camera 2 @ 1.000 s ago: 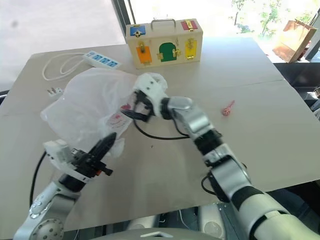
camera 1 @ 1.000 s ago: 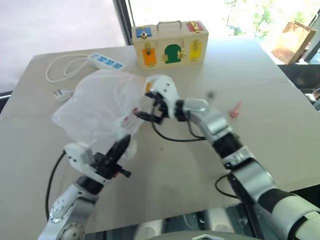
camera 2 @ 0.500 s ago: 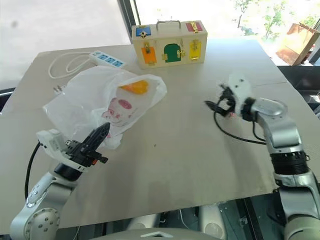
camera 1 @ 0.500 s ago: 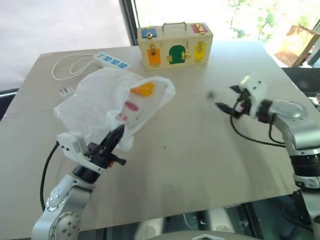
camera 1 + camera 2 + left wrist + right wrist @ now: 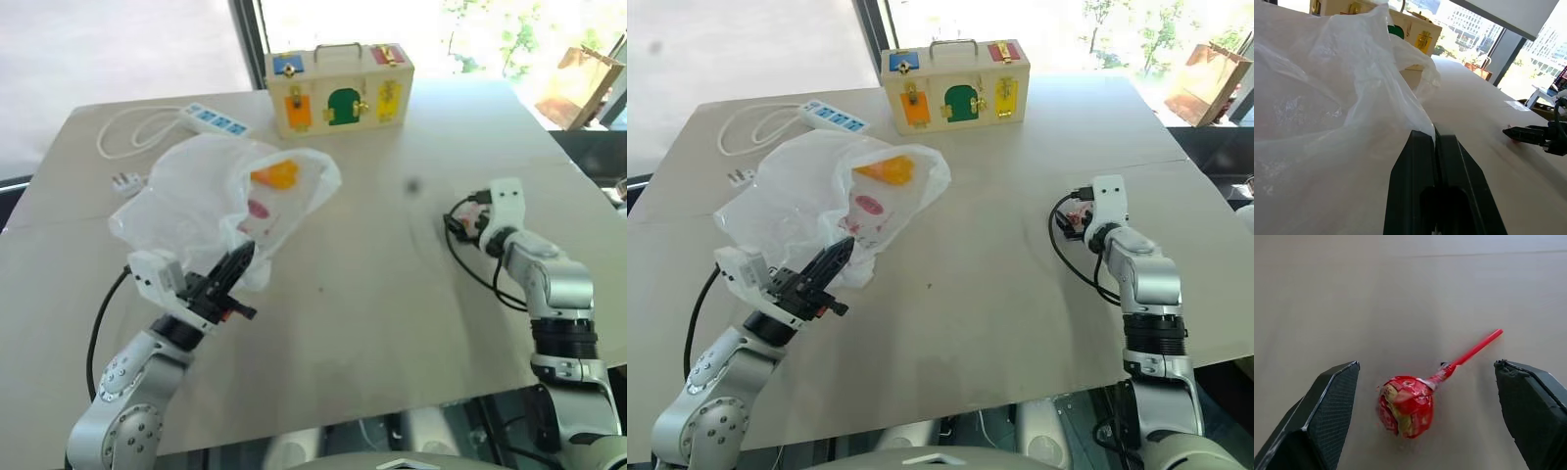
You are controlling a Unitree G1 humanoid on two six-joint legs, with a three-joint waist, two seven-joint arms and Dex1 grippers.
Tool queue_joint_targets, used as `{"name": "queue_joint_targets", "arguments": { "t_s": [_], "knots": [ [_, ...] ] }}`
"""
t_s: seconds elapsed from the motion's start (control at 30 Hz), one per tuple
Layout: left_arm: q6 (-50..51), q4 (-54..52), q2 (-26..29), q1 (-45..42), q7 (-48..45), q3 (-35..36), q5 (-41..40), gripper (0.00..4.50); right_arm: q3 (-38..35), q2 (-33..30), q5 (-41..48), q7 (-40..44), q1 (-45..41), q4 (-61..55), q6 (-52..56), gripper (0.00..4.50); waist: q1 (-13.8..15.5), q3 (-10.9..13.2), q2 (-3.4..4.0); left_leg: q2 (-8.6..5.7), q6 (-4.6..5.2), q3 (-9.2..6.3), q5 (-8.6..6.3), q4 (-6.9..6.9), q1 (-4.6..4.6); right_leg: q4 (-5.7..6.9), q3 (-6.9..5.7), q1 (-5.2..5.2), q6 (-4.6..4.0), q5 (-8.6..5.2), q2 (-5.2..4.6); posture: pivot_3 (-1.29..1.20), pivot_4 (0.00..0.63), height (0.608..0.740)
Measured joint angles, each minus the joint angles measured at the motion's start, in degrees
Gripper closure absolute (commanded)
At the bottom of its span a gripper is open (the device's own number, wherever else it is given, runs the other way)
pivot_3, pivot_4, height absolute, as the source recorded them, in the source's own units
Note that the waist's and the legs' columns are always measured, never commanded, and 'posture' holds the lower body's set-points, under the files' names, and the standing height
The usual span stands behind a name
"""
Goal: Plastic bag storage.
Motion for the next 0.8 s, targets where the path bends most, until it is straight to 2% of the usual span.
{"name": "queue_joint_targets", "arguments": {
  "t_s": [0.2, 0.23, 0.3, 0.47, 0.5, 0.63, 0.8],
  "knots": [
    [-0.05, -0.08, -0.34, 1.59, 0.75, -0.02, 0.04, 4.50, 3.13, -0.11, -2.04, -0.70, 3.57, -2.41, -2.87, 0.05, -0.21, -0.04, -0.02, 0.02, 0.00, 0.01, 0.00, 0.00, 0.05, 0.01, 0.01, 0.02, 0.00, 0.00, 0.01, 0.00, 0.150, 0.739],
    [-0.04, -0.09, -0.34, 1.92, 0.78, -0.07, 0.09, 4.50, 3.42, -0.11, -2.43, -0.71, 3.89, -2.40, -3.89, 0.29, -0.24, -0.04, -0.02, 0.02, 0.01, 0.02, -0.01, 0.00, 0.07, 0.02, 0.02, 0.04, 0.00, 0.00, 0.01, 0.00, 0.150, 0.739],
    [-0.04, -0.09, -0.34, 2.03, 0.89, -0.23, 0.18, 4.50, 4.10, -0.08, -2.84, -0.74, 4.03, -2.01, -5.17, 0.87, -0.24, -0.04, -0.02, 0.02, 0.01, 0.00, -0.01, 0.00, 0.12, 0.02, -0.01, 0.09, 0.00, 0.00, 0.02, 0.00, 0.150, 0.739],
    [-0.04, -0.10, -0.28, 1.63, 1.14, -0.54, 0.28, 4.50, 5.22, 0.09, -3.10, -0.62, 3.93, -0.49, -7.84, 3.41, -0.11, -0.05, -0.04, 0.00, 0.01, -0.01, 0.00, 0.05, 0.13, 0.06, -0.02, 0.11, 0.00, 0.00, 0.02, 0.00, 0.150, 0.739],
    [-0.03, -0.09, -0.24, 1.57, 1.14, -0.54, 0.27, 4.50, 5.40, 0.08, -3.16, -0.56, 3.88, -0.46, -8.07, 3.76, -0.12, -0.05, -0.04, 0.00, 0.01, 0.00, 0.00, 0.05, 0.13, 0.06, -0.01, 0.11, 0.00, 0.00, 0.02, 0.00, 0.150, 0.739],
    [-0.03, -0.10, -0.03, 1.43, 1.14, -0.52, 0.22, 4.50, 5.60, 0.10, -2.76, 0.43, 3.63, -0.58, -7.60, 3.77, -0.20, -0.06, -0.05, 0.00, 0.01, -0.01, 0.00, 0.05, 0.13, 0.07, -0.01, 0.11, 0.00, 0.00, 0.03, 0.00, 0.150, 0.739],
    [-0.04, -0.11, -0.16, 1.21, 1.19, -0.71, 0.23, 4.50, 10.35, 2.72, 5.32, 10.41, 1.11, -6.50, -0.95, 3.77, -0.91, -0.01, 0.02, 0.15, 0.01, 0.02, -0.01, 0.05, 0.13, 0.10, 0.02, 0.07, -0.01, 0.00, 0.08, 0.00, 0.150, 0.739]
  ]
}}
